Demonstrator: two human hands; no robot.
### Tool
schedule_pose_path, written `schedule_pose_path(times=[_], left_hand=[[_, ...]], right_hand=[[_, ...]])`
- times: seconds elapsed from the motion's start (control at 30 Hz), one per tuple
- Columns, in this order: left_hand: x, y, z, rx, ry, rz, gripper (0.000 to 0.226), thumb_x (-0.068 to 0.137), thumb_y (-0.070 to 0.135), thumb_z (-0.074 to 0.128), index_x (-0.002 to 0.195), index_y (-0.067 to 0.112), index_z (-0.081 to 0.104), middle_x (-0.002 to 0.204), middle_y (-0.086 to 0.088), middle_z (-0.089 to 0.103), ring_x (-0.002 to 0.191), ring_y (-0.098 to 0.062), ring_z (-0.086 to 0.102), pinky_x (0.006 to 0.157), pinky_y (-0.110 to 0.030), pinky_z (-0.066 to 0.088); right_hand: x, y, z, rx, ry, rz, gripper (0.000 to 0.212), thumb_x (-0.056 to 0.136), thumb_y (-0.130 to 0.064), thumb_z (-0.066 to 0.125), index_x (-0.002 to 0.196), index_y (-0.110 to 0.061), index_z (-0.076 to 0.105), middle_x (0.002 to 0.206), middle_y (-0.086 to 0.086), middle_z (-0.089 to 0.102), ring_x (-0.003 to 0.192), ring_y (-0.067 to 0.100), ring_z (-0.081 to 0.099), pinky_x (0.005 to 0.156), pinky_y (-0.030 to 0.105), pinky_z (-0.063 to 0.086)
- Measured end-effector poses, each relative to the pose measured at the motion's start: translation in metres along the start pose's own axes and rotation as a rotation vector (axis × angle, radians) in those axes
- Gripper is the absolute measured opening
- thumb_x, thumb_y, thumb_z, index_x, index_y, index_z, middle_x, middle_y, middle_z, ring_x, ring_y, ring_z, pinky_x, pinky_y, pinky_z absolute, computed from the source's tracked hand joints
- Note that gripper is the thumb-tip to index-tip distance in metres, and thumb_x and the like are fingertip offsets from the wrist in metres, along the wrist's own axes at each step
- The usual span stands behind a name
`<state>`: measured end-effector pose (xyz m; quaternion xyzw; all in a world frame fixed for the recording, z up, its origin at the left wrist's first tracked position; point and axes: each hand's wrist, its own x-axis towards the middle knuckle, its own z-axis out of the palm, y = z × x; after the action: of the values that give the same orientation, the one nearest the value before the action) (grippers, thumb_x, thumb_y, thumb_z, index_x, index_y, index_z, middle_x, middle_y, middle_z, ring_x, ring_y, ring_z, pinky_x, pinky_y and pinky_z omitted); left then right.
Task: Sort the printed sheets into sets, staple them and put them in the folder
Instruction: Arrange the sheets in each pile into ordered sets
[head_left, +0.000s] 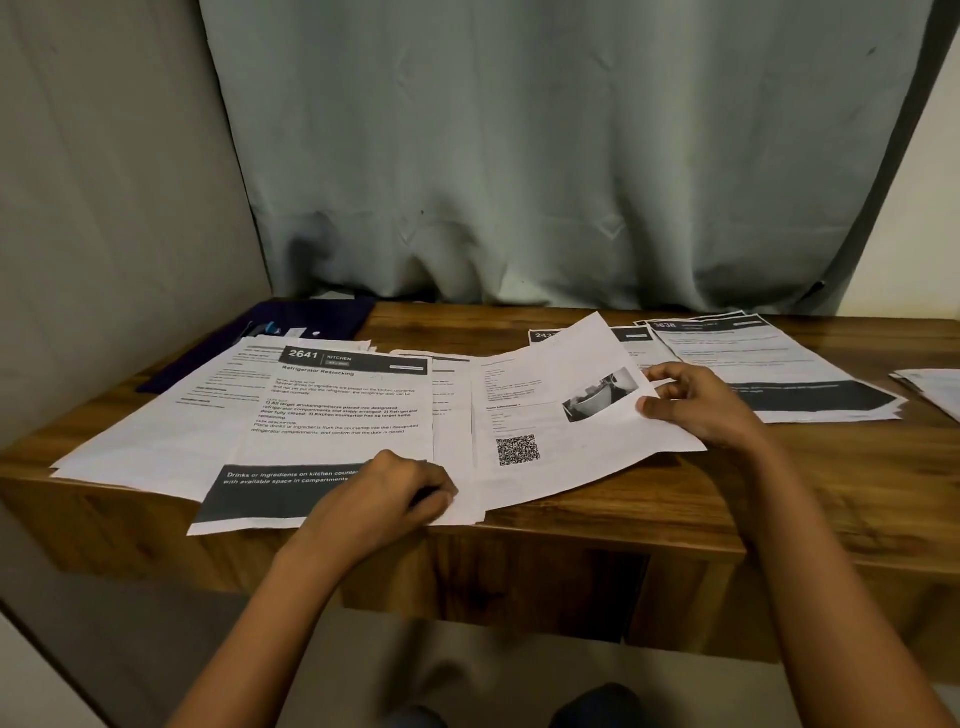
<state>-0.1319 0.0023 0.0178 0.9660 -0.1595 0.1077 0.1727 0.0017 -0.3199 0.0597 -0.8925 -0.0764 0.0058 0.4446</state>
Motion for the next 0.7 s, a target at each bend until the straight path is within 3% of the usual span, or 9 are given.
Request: schedule_pose_path(times=[0.07,0.17,0.27,0.33,0.43,0.53,0.63,0.7], left_hand=[[-0.002,0.0,-0.001,-0.02,-0.004,-0.01,0.027,0.089,0.036,0.065,0.111,0.023,0.069,0.107,0.011,0.07,0.094,-0.003,0.063,0.084,-0.028,0.052],[-0.006,-0.004,-0.002,-0.009,-0.088,-0.027,0.052,0.078,0.048,0.073,0.125,0.027,0.062,0.118,0.014,0.062,0.105,-0.003,0.057,0.089,-0.018,0.048],[-0.008,-0.006,-0.003,0.008,-0.052,0.003,0.038,0.086,0.043,0.067,0.12,0.026,0.066,0.115,0.015,0.066,0.101,0.002,0.058,0.086,-0.015,0.046],[-0.008,-0.003,-0.003,-0.013,0.004,0.011,0.03,0.092,0.044,0.057,0.109,0.025,0.072,0.103,0.013,0.071,0.087,0.0,0.063,0.076,-0.022,0.051],[-0.008,-0.003,0.0,0.003,0.151,-0.024,0.037,0.092,0.041,0.046,0.097,0.018,0.073,0.082,0.004,0.072,0.069,-0.008,0.062,0.062,-0.027,0.047],[-0.005,-0.003,0.005,-0.021,0.359,-0.096,0.022,0.096,0.025,0.056,0.091,0.011,0.071,0.075,-0.003,0.069,0.063,-0.014,0.06,0.056,-0.019,0.041],[-0.004,0.001,0.006,-0.143,0.652,-0.224,0.018,0.096,0.018,0.055,0.087,0.006,0.065,0.069,-0.001,0.062,0.056,-0.003,0.054,0.051,-0.013,0.038],[-0.003,0.005,0.005,-0.235,0.797,-0.305,0.02,0.098,0.02,0.05,0.097,0.006,0.064,0.082,0.004,0.059,0.065,0.003,0.051,0.055,-0.015,0.043]], right_hand=[[-0.003,0.001,0.0,0.023,0.008,0.004,0.045,0.088,-0.016,0.067,0.13,-0.019,0.05,0.097,0.0,0.058,0.078,0.016,0.061,0.055,0.024,0.048],[-0.006,0.0,-0.001,0.05,0.012,0.015,0.043,0.088,-0.014,0.066,0.128,-0.017,0.051,0.089,-0.003,0.059,0.074,0.015,0.062,0.051,0.021,0.045],[-0.008,-0.002,-0.003,0.068,0.015,0.017,0.041,0.088,-0.012,0.066,0.127,-0.017,0.052,0.087,-0.002,0.061,0.073,0.016,0.063,0.052,0.023,0.047],[-0.009,-0.003,-0.002,0.075,0.018,0.024,0.041,0.088,-0.012,0.066,0.126,-0.017,0.052,0.087,-0.003,0.061,0.074,0.015,0.063,0.052,0.023,0.047],[-0.011,-0.004,-0.003,0.089,0.015,0.038,0.042,0.088,-0.012,0.066,0.126,-0.017,0.052,0.088,-0.004,0.059,0.075,0.015,0.062,0.053,0.023,0.048],[-0.012,-0.006,-0.004,0.123,0.018,0.051,0.043,0.088,-0.011,0.066,0.128,-0.016,0.052,0.088,-0.004,0.059,0.075,0.016,0.062,0.056,0.025,0.049],[-0.015,-0.007,-0.005,0.135,0.011,0.05,0.042,0.088,-0.012,0.066,0.127,-0.014,0.052,0.086,-0.004,0.06,0.074,0.016,0.062,0.056,0.026,0.049],[-0.017,-0.01,-0.003,0.15,0.0,0.044,0.04,0.088,-0.011,0.066,0.125,-0.016,0.052,0.085,-0.005,0.06,0.073,0.016,0.063,0.057,0.026,0.05]])
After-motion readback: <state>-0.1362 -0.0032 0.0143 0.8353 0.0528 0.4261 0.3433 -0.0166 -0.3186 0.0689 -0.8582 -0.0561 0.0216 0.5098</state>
